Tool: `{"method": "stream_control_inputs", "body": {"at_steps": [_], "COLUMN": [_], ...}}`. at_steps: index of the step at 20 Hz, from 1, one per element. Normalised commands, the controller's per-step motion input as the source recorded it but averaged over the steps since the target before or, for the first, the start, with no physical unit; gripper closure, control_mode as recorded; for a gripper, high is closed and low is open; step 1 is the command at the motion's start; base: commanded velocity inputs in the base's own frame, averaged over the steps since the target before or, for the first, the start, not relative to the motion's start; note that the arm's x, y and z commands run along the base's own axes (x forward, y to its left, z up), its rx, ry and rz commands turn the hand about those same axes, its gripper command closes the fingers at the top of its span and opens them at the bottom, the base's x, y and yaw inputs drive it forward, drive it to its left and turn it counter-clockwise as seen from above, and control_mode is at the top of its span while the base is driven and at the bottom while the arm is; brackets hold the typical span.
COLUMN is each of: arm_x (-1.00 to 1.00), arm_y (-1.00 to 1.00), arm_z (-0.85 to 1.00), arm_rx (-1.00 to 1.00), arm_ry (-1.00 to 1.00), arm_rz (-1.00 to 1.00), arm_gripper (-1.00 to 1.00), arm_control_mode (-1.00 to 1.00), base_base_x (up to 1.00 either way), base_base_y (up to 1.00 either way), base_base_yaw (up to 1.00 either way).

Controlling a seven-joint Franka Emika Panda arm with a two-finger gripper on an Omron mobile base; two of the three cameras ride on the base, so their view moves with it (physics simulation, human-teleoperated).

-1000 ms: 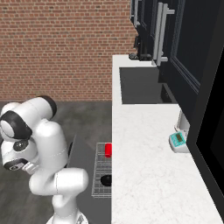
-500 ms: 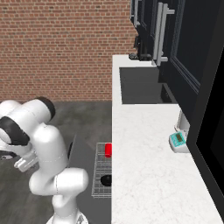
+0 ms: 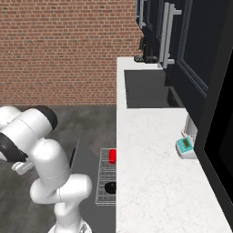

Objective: Pick up the cup and bowl from the counter, place them in the dishwasher, and close the dishwasher door.

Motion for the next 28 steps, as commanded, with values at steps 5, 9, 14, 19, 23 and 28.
{"method": "stream_control_inputs", "body": {"at_steps": [5,9,14,19,23,28], "arm_x": [0.00,0.00,0.00,0.00,0.00,0.00], "arm_y": [0.75,0.79,0.86,0.91,0.95,0.97], "arm_z": [0.70,0.90,0.65,0.35,0.30,0.51], "arm_rx": [-0.34,-0.34,-0.46,-0.60,-0.62,-0.58], "arm_ry": [0.00,-0.09,-0.16,-0.21,-0.25,-0.24], "arm_rz": [-0.15,-0.15,-0.20,-0.25,-0.23,-0.23], "arm_gripper": [-1.00,-1.00,-1.00,-1.00,-1.00,-1.00], "arm_control_mode": [-1.00,-1.00,-1.00,-1.00,-1.00,-1.00], "base_base_x": [0.00,0.00,0.00,0.00,0.00,0.00], "base_base_y": [0.00,0.00,0.00,0.00,0.00,0.00], "base_base_yaw": [0.00,0.00,0.00,0.00,0.00,0.00]}}
